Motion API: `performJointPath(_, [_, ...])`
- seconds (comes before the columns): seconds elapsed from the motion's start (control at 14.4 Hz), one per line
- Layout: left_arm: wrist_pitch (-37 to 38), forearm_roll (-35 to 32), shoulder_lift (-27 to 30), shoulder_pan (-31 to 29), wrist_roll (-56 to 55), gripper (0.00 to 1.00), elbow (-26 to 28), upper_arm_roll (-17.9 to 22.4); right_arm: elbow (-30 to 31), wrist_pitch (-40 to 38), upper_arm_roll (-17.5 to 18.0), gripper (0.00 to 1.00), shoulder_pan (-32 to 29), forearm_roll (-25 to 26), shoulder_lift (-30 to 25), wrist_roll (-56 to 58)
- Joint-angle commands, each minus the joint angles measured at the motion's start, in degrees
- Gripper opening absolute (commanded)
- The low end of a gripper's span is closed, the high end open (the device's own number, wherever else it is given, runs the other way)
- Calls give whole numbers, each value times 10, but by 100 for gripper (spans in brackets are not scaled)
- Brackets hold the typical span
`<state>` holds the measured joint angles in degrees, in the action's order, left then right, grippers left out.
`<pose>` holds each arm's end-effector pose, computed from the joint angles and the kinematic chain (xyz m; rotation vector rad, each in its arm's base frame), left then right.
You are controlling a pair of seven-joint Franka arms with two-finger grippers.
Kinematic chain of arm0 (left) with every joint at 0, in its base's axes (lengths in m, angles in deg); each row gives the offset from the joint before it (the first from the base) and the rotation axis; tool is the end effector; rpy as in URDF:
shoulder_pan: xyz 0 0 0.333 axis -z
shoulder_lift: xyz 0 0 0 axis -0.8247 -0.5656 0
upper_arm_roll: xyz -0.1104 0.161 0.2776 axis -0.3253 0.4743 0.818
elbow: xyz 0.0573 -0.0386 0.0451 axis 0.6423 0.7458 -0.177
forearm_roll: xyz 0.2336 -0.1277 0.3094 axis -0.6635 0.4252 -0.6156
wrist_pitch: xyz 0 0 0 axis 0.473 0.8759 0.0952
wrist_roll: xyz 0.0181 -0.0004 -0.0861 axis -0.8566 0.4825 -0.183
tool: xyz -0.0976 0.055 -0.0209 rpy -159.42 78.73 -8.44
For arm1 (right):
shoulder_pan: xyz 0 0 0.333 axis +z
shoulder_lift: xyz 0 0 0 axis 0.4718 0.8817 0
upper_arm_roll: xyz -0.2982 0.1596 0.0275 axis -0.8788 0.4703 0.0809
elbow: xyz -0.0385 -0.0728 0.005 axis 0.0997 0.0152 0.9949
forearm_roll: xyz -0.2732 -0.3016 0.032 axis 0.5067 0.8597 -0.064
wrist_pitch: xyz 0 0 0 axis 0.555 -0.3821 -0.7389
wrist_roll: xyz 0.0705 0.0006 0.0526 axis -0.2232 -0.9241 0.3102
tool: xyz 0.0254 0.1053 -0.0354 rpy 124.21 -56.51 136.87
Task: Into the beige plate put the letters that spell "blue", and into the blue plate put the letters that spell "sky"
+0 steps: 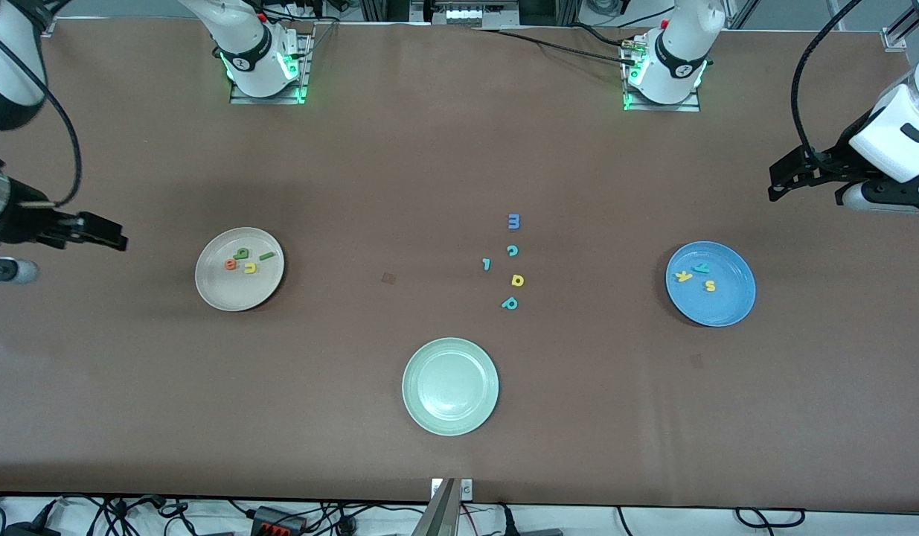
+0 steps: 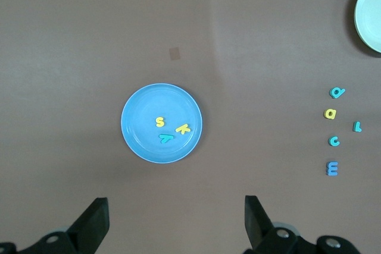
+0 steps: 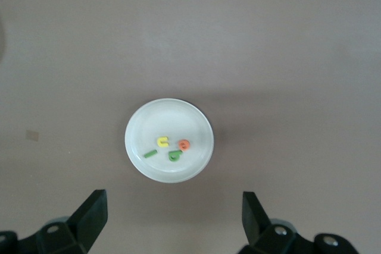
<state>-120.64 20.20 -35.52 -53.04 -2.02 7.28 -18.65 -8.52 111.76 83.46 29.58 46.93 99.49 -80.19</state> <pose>0.5758 -0.0330 0.6213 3.1356 -0.0754 0.0074 0.6477 -0.0146 0.5852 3.1236 -0.0561 -0.0861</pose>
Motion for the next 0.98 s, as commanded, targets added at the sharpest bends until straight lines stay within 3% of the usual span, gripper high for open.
performJointPath(0.0, [7, -10, -5, 6, 3, 100, -14, 4, -29, -23, 20, 100, -33, 9, -2, -13])
performJointPath(0.35, [7, -10, -5, 6, 3, 100, -13, 4, -18, -51, 20, 100, -36, 13, -29, 18])
performJointPath(0.7, [7, -10, -5, 6, 3, 100, -14, 4, 150, 41, 19, 100, -34, 13, -130, 20])
performJointPath(0.91, [7, -10, -5, 6, 3, 100, -14, 4, 176, 48, 20, 100, -34, 13, -155, 16])
